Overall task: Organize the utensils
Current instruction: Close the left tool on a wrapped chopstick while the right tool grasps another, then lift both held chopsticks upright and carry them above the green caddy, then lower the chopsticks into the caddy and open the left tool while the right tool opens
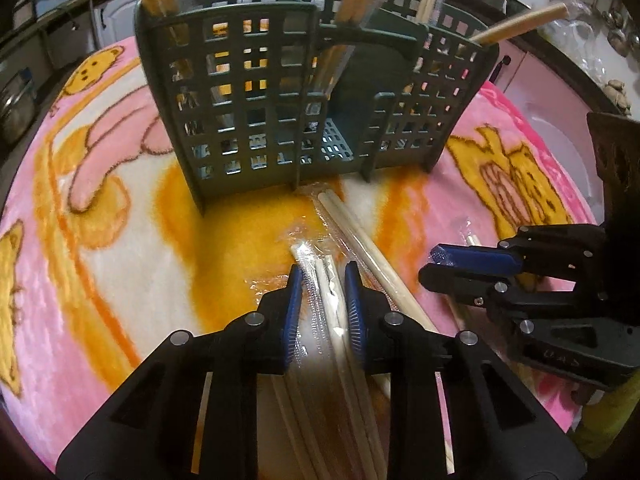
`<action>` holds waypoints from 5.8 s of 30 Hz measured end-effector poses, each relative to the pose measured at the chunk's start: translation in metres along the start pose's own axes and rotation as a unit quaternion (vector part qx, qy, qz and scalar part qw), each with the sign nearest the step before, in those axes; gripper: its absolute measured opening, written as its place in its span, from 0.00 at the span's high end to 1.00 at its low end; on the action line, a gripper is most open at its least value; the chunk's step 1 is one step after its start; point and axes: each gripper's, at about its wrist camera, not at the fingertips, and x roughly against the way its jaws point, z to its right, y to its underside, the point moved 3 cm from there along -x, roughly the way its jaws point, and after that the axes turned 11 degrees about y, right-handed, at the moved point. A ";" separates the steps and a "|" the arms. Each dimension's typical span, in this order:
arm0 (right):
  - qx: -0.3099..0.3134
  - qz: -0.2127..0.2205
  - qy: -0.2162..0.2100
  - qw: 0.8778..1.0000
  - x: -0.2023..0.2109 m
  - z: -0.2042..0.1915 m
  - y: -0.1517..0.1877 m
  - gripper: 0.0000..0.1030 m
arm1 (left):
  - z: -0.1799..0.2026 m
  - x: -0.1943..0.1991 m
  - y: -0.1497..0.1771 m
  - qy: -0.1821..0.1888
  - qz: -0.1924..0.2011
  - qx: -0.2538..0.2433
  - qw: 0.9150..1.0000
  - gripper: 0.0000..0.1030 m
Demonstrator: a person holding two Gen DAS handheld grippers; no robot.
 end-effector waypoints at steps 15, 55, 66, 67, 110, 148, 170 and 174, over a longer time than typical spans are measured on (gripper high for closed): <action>-0.020 0.050 -0.017 0.998 0.028 0.006 -0.006 0.95 | -0.011 0.040 0.000 0.009 0.044 0.018 0.999 0.91; -0.011 0.252 -0.017 0.967 0.170 -0.015 -0.066 0.96 | 0.030 0.169 -0.048 0.033 0.239 -0.011 0.970 0.97; -0.013 0.289 -0.012 0.957 0.196 -0.012 -0.088 0.96 | 0.043 0.201 -0.075 0.032 0.290 -0.028 0.956 0.97; -0.012 0.292 -0.012 0.956 0.199 -0.012 -0.090 0.96 | 0.044 0.203 -0.077 0.032 0.293 -0.030 0.955 0.97; -0.026 0.416 0.052 0.908 0.242 0.006 -0.185 0.96 | 0.042 0.241 -0.150 -0.017 0.393 -0.037 0.919 0.97; -0.066 0.345 0.044 0.935 0.147 0.022 -0.171 0.95 | 0.005 0.159 -0.133 -0.037 0.336 -0.011 0.941 0.97; -0.091 0.300 0.061 0.948 0.147 0.039 -0.140 0.76 | 0.002 0.160 -0.125 -0.046 0.303 -0.007 0.952 0.74; -0.094 0.294 0.060 0.949 0.152 0.042 -0.134 0.71 | 0.002 0.164 -0.121 -0.040 0.303 -0.005 0.952 0.66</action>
